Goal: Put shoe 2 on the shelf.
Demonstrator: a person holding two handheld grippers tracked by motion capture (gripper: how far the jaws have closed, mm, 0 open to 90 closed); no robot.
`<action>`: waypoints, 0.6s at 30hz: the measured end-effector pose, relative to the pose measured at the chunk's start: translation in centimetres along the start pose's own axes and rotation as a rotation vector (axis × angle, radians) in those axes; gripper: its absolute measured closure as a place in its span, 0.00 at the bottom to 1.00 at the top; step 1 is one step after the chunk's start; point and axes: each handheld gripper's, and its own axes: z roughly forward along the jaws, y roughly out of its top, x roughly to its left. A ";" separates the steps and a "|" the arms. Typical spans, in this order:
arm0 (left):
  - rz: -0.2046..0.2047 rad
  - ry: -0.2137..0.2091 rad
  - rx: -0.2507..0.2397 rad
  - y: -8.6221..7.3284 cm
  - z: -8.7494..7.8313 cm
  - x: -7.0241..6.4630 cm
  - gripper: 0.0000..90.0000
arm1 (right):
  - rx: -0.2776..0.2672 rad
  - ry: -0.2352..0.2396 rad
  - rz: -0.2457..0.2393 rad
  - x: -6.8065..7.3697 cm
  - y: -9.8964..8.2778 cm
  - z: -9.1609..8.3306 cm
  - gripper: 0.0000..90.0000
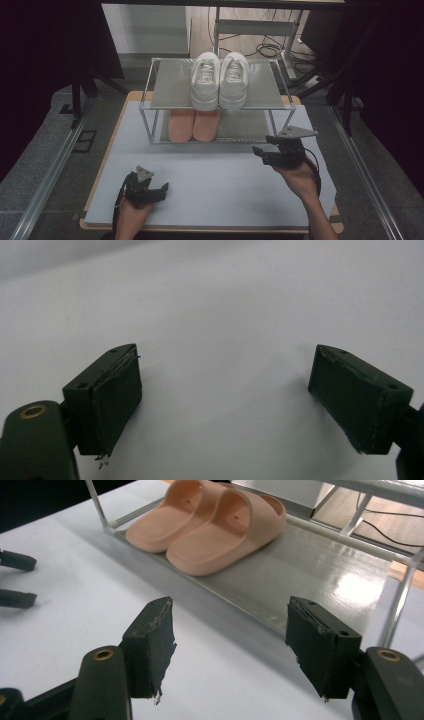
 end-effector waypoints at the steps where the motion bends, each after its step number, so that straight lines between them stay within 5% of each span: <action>1: 0.000 0.002 -0.001 0.0 0.0 0.0 0.15 | 0.004 -0.001 0.006 -0.1 -0.2 -0.2 0.40; 18: 0.000 0.000 0.002 0.0 0.0 0.0 0.15 | 0.063 -0.052 0.035 -1.8 -4.3 -2.6 0.32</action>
